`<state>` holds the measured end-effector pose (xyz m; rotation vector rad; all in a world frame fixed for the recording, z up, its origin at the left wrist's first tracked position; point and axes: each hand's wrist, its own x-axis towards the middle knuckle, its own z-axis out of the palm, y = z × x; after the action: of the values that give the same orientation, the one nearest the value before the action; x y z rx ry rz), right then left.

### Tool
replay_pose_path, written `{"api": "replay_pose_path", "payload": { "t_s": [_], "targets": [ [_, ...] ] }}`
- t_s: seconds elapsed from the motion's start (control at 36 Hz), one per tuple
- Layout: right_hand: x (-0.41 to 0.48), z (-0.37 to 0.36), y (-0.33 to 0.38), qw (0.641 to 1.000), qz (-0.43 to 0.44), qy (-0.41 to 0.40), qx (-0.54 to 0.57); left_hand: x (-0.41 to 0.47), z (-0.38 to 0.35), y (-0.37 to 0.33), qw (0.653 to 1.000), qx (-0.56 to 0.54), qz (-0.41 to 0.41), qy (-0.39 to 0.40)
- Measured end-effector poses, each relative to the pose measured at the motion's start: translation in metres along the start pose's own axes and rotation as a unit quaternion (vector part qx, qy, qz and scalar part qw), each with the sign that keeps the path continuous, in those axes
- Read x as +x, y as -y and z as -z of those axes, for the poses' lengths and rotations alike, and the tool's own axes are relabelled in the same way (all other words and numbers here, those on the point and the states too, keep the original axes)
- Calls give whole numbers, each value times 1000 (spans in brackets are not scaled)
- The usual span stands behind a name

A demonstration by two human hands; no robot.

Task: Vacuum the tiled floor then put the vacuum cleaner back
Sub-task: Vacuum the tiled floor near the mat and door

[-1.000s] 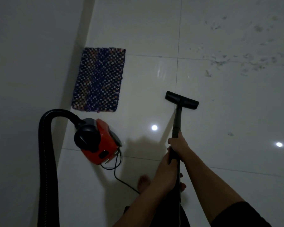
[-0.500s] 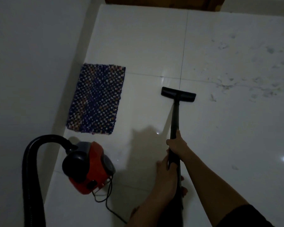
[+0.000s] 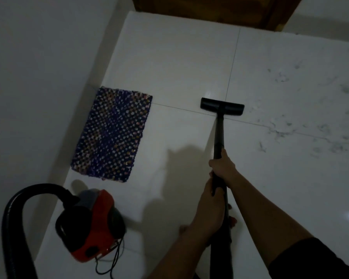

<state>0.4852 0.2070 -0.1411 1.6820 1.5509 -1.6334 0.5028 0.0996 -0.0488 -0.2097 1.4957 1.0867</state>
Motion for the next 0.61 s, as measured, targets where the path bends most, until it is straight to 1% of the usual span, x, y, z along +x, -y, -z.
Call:
{"api": "replay_pose_path", "payload": {
  "t_s": [0.28,0.36,0.47,0.61],
  "targets": [
    [9,60,-2,998,-12,-56,13,19,-47,-16,999,32,4,42],
    [18,79,5,998,-15,-60,26,31,-59,-27,998,43,8,54],
    [34,104,22,996,-20,-72,40,52,-82,-48,997,54,9,47],
    [57,140,47,996,-28,-78,43,76,-108,-80,997,49,33,43]
  ]
}}
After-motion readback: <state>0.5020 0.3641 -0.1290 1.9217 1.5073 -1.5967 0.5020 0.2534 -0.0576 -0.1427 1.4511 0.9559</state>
